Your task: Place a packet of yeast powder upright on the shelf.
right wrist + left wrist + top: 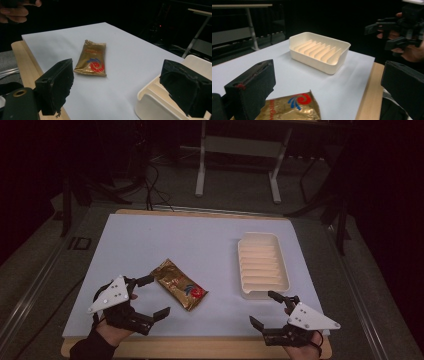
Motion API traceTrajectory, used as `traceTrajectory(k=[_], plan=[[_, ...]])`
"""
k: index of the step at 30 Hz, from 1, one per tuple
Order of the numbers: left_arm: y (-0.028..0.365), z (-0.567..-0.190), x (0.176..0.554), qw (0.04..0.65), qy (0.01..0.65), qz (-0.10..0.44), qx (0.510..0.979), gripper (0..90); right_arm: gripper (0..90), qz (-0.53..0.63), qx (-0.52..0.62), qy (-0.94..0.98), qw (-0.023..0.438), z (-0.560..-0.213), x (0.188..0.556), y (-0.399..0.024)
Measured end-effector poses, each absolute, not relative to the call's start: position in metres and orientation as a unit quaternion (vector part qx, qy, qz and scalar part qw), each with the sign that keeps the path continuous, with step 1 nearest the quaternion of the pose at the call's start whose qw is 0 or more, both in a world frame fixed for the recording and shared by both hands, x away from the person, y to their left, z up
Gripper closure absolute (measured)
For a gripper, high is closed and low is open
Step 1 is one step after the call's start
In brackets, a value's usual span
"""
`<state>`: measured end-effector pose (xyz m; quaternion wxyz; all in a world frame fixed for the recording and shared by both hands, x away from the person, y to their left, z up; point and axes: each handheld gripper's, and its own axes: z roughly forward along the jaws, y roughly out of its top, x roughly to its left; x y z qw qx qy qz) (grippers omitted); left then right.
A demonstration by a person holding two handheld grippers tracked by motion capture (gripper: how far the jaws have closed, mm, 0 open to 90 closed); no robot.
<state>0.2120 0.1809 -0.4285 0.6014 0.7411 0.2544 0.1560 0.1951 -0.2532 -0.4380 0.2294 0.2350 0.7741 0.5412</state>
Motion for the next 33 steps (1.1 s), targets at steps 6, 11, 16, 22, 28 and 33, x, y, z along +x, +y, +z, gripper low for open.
traceTrajectory(k=[6, 11, 16, 22, 28, 33], plan=[[0.179, -0.424, 0.229, 0.588, 0.27, 0.166, 0.744, 0.2, 11.6, 0.543, 0.236, 0.772, 0.232, -0.438, 0.195, -0.252], [0.173, -0.423, 0.24, 0.578, 0.272, 0.178, 0.749, 0.3, 11.6, 0.543, 0.238, 0.771, 0.233, -0.439, 0.195, -0.252], [0.168, -0.428, 0.256, 0.564, 0.279, 0.183, 0.756, 0.3, 11.7, 0.542, 0.238, 0.772, 0.233, -0.439, 0.195, -0.252], [0.167, -0.438, 0.27, 0.552, 0.291, 0.188, 0.759, 0.3, 11.7, 0.541, 0.237, 0.773, 0.231, -0.44, 0.196, -0.252], [0.169, -0.451, 0.285, 0.536, 0.309, 0.187, 0.763, 1.0, 12.0, 0.54, 0.235, 0.776, 0.226, -0.441, 0.196, -0.252], [0.17, -0.464, 0.297, 0.52, 0.326, 0.183, 0.768, 1.0, 12.0, 0.537, 0.232, 0.779, 0.224, -0.442, 0.196, -0.251]])
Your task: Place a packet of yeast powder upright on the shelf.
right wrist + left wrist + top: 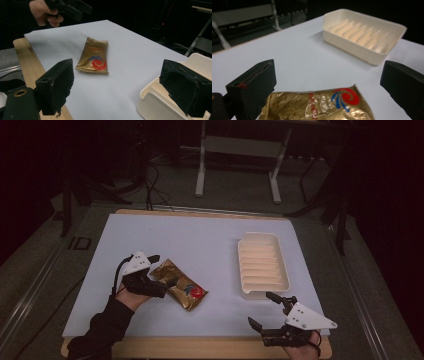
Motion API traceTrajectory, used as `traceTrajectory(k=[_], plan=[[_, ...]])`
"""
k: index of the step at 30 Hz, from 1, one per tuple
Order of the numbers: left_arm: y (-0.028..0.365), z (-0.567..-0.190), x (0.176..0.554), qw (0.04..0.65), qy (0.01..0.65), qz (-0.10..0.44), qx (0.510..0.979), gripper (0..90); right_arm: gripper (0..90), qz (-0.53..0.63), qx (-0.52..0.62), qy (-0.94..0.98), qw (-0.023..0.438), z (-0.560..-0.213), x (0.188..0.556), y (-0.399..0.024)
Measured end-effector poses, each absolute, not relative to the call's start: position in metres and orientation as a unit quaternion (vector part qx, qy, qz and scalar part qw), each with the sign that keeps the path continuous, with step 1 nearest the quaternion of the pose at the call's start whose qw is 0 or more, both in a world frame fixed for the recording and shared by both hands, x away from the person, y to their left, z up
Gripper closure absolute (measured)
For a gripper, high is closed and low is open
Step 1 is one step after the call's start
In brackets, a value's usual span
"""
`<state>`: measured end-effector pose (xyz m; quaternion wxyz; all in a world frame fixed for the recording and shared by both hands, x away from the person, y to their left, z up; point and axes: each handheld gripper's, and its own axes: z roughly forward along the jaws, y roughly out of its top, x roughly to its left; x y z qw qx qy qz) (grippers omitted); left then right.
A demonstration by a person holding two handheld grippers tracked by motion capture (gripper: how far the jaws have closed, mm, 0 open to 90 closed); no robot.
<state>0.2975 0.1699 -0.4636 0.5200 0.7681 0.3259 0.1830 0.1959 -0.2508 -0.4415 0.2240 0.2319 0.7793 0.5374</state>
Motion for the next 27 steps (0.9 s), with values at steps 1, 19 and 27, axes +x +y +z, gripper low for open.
traceTrajectory(k=[1, 19, 27], plan=[[0.171, -0.467, 0.3, 0.517, 0.332, 0.185, 0.767, 1.0, 12.0, 0.537, 0.232, 0.78, 0.224, -0.442, 0.196, -0.251], [0.192, -0.502, 0.332, 0.46, 0.401, 0.194, 0.768, 26.4, 12.1, 0.535, 0.227, 0.785, 0.216, -0.444, 0.196, -0.249], [0.201, -0.514, 0.341, 0.429, 0.442, 0.171, 0.769, 30.4, 13.1, 0.532, 0.231, 0.787, 0.213, -0.445, 0.197, -0.25]])
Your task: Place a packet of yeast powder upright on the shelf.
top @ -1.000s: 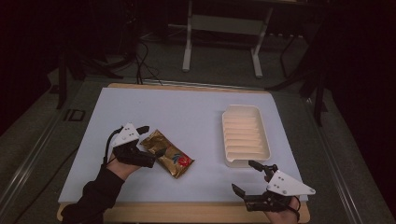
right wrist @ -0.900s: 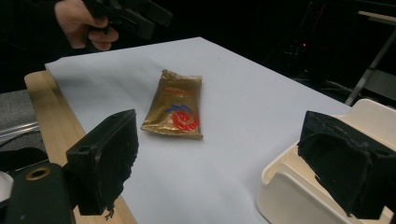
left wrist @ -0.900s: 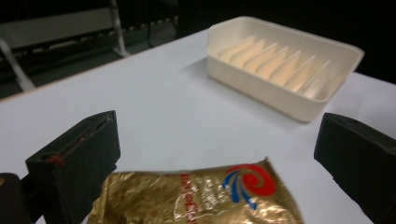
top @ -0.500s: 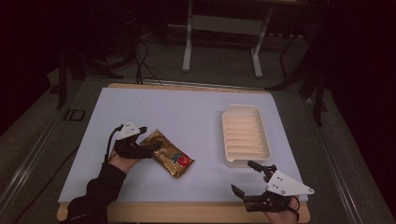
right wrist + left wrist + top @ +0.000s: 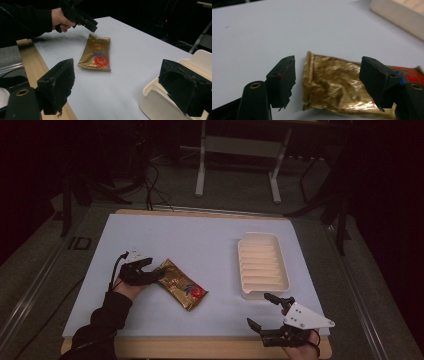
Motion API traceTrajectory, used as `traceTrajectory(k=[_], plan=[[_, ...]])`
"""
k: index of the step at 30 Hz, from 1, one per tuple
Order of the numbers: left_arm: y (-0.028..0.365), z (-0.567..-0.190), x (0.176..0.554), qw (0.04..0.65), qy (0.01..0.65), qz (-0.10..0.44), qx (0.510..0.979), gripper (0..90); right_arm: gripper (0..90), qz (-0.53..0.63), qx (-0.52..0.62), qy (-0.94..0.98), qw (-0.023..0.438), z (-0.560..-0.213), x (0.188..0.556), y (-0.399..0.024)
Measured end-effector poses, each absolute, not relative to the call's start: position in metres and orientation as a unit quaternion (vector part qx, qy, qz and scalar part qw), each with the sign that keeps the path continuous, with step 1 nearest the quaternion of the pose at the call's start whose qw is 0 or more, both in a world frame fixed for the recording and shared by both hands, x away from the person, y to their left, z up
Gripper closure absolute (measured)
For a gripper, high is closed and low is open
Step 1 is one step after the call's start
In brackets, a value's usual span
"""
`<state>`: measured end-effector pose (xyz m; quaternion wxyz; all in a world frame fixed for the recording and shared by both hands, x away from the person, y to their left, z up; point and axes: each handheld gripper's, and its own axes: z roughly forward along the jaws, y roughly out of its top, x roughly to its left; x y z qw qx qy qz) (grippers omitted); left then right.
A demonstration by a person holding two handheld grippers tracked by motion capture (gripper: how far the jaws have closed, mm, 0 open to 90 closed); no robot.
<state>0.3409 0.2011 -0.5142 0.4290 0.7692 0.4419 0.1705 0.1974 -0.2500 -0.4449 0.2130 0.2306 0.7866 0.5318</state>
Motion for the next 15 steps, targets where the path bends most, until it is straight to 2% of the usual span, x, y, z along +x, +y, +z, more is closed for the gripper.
traceTrajectory(k=[3, 10, 15], plan=[[0.202, -0.519, 0.343, 0.413, 0.455, 0.172, 0.77, 33.7, 13.2, 0.531, 0.231, 0.787, 0.212, -0.445, 0.197, -0.25], [0.208, -0.535, 0.351, 0.4, 0.492, 0.113, 0.765, 34.3, 13.2, 0.527, 0.231, 0.79, 0.213, -0.446, 0.198, -0.249], [0.206, -0.541, 0.353, 0.403, 0.492, 0.083, 0.767, 37.0, 13.3, 0.524, 0.231, 0.791, 0.215, -0.446, 0.197, -0.248]])
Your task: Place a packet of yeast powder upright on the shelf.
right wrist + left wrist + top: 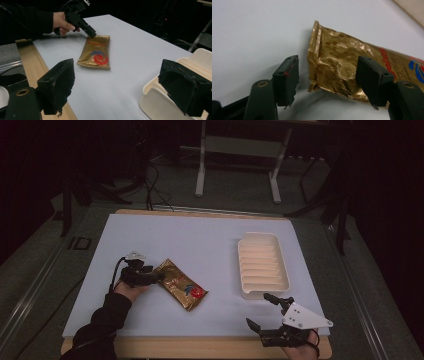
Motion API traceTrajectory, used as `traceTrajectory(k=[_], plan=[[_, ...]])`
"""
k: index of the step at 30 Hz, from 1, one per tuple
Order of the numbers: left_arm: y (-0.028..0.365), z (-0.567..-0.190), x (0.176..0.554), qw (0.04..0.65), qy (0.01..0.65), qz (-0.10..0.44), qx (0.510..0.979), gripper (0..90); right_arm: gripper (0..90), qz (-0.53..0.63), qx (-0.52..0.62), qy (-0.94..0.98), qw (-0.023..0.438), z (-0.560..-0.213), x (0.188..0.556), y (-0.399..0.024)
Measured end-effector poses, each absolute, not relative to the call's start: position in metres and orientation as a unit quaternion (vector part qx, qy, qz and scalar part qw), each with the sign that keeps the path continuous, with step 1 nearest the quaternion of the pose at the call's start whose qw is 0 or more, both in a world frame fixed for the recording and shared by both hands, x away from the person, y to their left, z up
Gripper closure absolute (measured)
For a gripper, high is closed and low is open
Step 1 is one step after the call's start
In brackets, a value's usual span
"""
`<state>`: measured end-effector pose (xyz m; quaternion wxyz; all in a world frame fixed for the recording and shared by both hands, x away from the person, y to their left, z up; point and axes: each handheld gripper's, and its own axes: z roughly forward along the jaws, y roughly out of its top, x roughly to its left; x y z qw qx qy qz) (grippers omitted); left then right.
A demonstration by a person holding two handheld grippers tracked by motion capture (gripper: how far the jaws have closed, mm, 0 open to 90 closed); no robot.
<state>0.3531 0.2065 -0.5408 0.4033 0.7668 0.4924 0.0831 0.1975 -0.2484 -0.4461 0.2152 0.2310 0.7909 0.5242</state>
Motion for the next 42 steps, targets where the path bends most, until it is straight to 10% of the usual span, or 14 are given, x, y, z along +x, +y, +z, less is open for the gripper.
traceTrajectory(k=[11, 20, 42], plan=[[0.205, -0.546, 0.353, 0.393, 0.502, 0.056, 0.768, 52.5, 13.4, 0.524, 0.231, 0.792, 0.212, -0.447, 0.198, -0.248], [0.2, -0.547, 0.352, 0.375, 0.515, 0.068, 0.768, 87.1, 13.7, 0.521, 0.231, 0.794, 0.212, -0.447, 0.199, -0.248], [0.181, -0.491, 0.332, 0.387, 0.462, 0.151, 0.784, 90.0, 14.2, 0.526, 0.24, 0.789, 0.21, -0.447, 0.2, -0.249]])
